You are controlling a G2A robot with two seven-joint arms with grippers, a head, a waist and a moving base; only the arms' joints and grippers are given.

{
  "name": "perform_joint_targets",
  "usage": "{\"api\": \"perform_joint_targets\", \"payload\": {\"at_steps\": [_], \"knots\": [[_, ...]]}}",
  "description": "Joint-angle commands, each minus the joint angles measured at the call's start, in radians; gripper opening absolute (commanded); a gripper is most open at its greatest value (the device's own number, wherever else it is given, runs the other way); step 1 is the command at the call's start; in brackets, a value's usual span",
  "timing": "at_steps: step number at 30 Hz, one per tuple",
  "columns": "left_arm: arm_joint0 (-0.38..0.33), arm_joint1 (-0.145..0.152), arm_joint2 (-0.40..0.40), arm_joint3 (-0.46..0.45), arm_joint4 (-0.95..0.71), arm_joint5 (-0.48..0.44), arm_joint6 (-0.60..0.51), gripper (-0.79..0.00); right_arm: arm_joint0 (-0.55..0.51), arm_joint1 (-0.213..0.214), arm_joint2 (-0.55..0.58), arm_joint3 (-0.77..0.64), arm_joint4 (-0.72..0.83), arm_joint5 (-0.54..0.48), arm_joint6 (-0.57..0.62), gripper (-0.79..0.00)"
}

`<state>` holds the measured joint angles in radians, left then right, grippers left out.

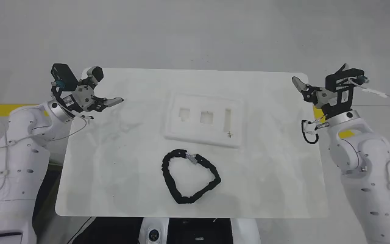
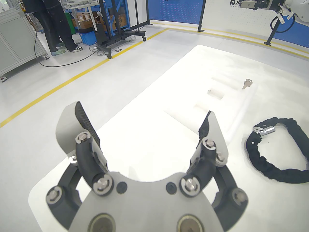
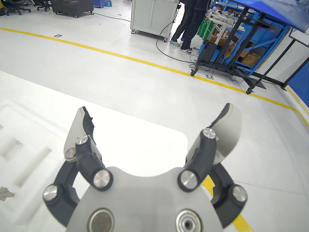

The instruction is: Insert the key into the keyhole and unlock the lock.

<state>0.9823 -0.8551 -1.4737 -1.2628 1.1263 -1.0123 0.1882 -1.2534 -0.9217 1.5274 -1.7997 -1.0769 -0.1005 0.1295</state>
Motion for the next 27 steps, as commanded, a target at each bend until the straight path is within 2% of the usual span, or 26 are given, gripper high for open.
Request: {"api": "perform_joint_targets", "payload": {"at_steps": [1, 8, 10, 19, 27], "knots": [[0.000, 0.000, 0.000, 0.000, 0.000, 0.000, 0.000, -0.001, 0.000, 0.000, 0.000, 0.000, 0.000, 0.000, 0.000, 0.000], [0.000, 0.000, 0.000, 0.000, 0.000, 0.000, 0.000, 0.000, -0.002, 0.000, 0.001, -0.001, 0.000, 0.002, 0.002, 0.000], [0.000, 0.000, 0.000, 0.000, 0.000, 0.000, 0.000, 0.000, -0.003, -0.002, 0.005, -0.013, 0.012, 0.000, 0.039, 0.000], [0.000, 0.000, 0.000, 0.000, 0.000, 0.000, 0.000, 0.000, 0.067, -0.001, -0.021, -0.089, 0.079, -0.027, 0.455, 0.000], [0.000, 0.000, 0.000, 0.000, 0.000, 0.000, 0.000, 0.000, 0.169, -0.011, -0.113, -0.087, 0.141, -0.016, 0.700, 0.000]]}}
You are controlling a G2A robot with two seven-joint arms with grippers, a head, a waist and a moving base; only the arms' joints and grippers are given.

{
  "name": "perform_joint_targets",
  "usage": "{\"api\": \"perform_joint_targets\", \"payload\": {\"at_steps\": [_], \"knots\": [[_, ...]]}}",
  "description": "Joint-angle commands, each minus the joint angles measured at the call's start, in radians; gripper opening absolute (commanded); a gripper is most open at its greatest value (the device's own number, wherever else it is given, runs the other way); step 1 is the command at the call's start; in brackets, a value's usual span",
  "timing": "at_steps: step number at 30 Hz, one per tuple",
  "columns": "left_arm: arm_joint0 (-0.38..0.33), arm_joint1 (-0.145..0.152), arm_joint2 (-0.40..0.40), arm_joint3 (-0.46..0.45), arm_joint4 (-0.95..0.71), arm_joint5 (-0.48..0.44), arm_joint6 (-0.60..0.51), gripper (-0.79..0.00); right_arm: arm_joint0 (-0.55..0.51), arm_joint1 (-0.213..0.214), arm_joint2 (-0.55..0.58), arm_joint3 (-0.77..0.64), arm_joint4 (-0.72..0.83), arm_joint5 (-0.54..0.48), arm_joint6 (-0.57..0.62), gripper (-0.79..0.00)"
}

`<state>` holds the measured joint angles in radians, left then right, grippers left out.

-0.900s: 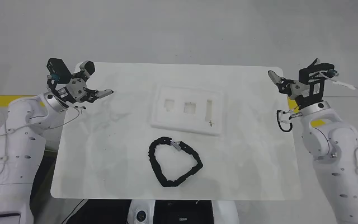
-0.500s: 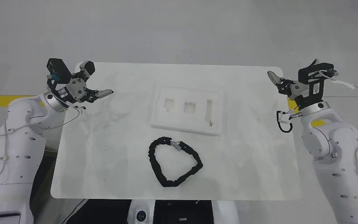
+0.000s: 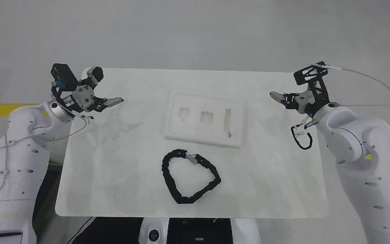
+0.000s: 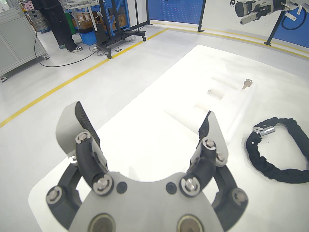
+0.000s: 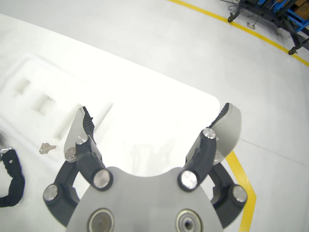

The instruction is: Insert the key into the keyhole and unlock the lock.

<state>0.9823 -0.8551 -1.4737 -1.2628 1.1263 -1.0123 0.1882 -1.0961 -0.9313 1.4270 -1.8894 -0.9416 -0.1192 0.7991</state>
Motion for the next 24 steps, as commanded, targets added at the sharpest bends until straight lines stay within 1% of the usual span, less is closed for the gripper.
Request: {"api": "perform_joint_targets", "payload": {"at_steps": [1, 7, 11, 13, 19, 24], "knots": [[0.000, 0.000, 0.000, 0.000, 0.000, 0.000, 0.000, 0.000, 0.025, -0.003, -0.025, 0.005, 0.015, 0.006, 0.057, 0.000], [0.000, 0.000, 0.000, 0.000, 0.000, 0.000, 0.000, 0.000, 0.087, -0.016, -0.089, 0.011, 0.120, 0.069, 0.211, 0.000], [0.000, 0.000, 0.000, 0.000, 0.000, 0.000, 0.000, 0.000, 0.118, -0.026, -0.140, 0.016, 0.206, 0.109, 0.288, 0.000], [0.000, 0.000, 0.000, 0.000, 0.000, 0.000, 0.000, 0.000, 0.130, -0.031, -0.166, 0.016, 0.245, 0.119, 0.308, 0.000], [0.000, 0.000, 0.000, 0.000, 0.000, 0.000, 0.000, 0.000, 0.116, -0.037, -0.227, -0.036, 0.238, 0.165, 0.374, 0.000], [0.000, 0.000, 0.000, 0.000, 0.000, 0.000, 0.000, 0.000, 0.102, -0.044, -0.286, -0.028, 0.243, 0.169, 0.389, 0.000]]}}
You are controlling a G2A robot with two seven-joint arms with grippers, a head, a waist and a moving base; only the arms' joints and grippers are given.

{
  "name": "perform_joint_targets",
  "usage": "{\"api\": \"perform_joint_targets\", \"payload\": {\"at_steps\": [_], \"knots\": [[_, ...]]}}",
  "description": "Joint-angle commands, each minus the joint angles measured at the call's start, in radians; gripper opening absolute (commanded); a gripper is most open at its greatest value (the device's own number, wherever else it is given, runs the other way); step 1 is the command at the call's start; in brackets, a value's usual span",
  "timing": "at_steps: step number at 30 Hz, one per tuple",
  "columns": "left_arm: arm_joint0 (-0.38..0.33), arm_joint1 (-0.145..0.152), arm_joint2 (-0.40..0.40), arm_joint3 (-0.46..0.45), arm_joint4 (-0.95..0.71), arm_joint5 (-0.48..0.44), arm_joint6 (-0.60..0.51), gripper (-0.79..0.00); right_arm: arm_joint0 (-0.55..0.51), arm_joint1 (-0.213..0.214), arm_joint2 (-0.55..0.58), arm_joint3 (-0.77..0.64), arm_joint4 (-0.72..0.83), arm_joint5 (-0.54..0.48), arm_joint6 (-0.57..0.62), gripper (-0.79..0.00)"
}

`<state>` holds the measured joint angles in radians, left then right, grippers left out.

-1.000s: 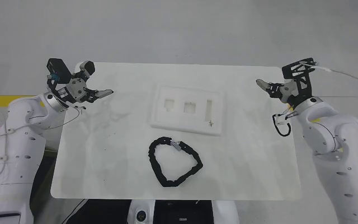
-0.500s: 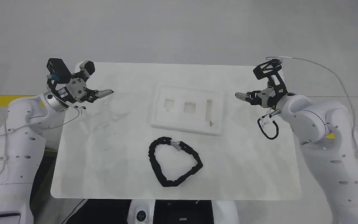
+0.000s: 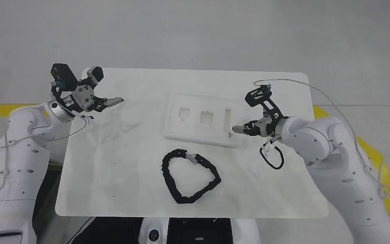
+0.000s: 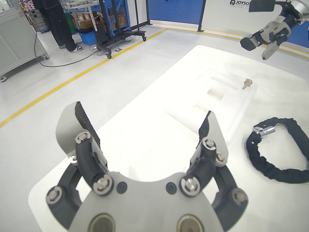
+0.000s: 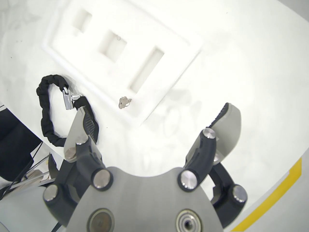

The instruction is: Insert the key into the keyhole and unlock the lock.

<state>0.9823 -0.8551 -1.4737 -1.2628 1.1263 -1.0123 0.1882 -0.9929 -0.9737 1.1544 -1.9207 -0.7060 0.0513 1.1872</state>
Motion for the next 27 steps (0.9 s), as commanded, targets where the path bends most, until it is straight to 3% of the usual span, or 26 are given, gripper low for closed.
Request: {"api": "perform_joint_targets", "payload": {"at_steps": [1, 23, 27], "knots": [[0.000, 0.000, 0.000, 0.000, 0.000, 0.000, 0.000, 0.000, -0.001, -0.004, -0.026, 0.007, 0.012, -0.004, 0.000, 0.000], [0.000, 0.000, 0.000, 0.000, 0.000, 0.000, 0.000, 0.000, -0.008, -0.010, -0.044, 0.015, 0.041, -0.007, -0.028, 0.000], [0.000, 0.000, 0.000, 0.000, 0.000, 0.000, 0.000, 0.000, 0.023, -0.016, -0.083, 0.002, 0.002, 0.049, 0.039, 0.000]]}}
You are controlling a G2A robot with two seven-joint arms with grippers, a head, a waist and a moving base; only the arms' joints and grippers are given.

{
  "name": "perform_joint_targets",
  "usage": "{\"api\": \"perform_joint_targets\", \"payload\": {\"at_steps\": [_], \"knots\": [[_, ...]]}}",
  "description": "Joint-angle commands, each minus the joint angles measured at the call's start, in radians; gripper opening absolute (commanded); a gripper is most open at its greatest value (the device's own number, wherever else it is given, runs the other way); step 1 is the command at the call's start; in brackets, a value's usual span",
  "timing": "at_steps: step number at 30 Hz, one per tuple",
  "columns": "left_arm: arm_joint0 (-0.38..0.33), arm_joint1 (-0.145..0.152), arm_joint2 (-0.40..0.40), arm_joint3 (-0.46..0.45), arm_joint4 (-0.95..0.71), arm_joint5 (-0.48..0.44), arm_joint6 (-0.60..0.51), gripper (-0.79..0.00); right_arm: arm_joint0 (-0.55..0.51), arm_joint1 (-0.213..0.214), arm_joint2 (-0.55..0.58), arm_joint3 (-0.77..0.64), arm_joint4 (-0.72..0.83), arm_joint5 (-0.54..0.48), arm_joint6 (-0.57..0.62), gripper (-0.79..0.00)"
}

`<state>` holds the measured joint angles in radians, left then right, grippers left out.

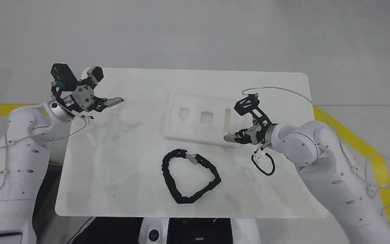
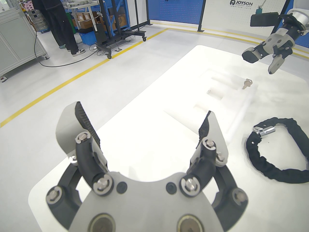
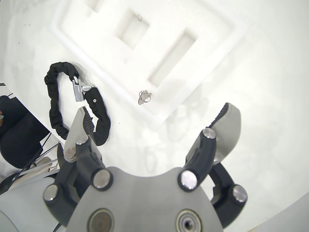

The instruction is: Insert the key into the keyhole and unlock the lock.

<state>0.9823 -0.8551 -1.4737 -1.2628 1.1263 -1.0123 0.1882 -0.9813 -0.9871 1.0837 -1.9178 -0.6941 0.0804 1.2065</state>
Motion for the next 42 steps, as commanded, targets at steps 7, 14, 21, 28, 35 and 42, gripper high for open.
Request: {"api": "perform_joint_targets", "payload": {"at_steps": [7, 14, 21, 28, 35, 42], "knots": [[0.000, 0.000, 0.000, 0.000, 0.000, 0.000, 0.000, 0.000, 0.097, -0.034, -0.121, 0.030, -0.013, 0.137, 0.065, 0.000], [0.000, 0.000, 0.000, 0.000, 0.000, 0.000, 0.000, 0.000, 0.153, -0.059, -0.180, 0.089, 0.007, 0.201, 0.081, 0.000], [0.000, 0.000, 0.000, 0.000, 0.000, 0.000, 0.000, 0.000, 0.166, -0.075, -0.220, 0.122, 0.016, 0.209, 0.075, -0.194], [0.000, 0.000, 0.000, 0.000, 0.000, 0.000, 0.000, 0.000, 0.186, -0.088, -0.242, 0.159, 0.014, 0.232, 0.084, -0.277], [0.000, 0.000, 0.000, 0.000, 0.000, 0.000, 0.000, 0.000, 0.189, -0.092, -0.234, 0.171, -0.005, 0.256, 0.096, -0.422], [0.000, 0.000, 0.000, 0.000, 0.000, 0.000, 0.000, 0.000, 0.188, -0.094, -0.228, 0.166, -0.039, 0.281, 0.107, -0.542]]}}
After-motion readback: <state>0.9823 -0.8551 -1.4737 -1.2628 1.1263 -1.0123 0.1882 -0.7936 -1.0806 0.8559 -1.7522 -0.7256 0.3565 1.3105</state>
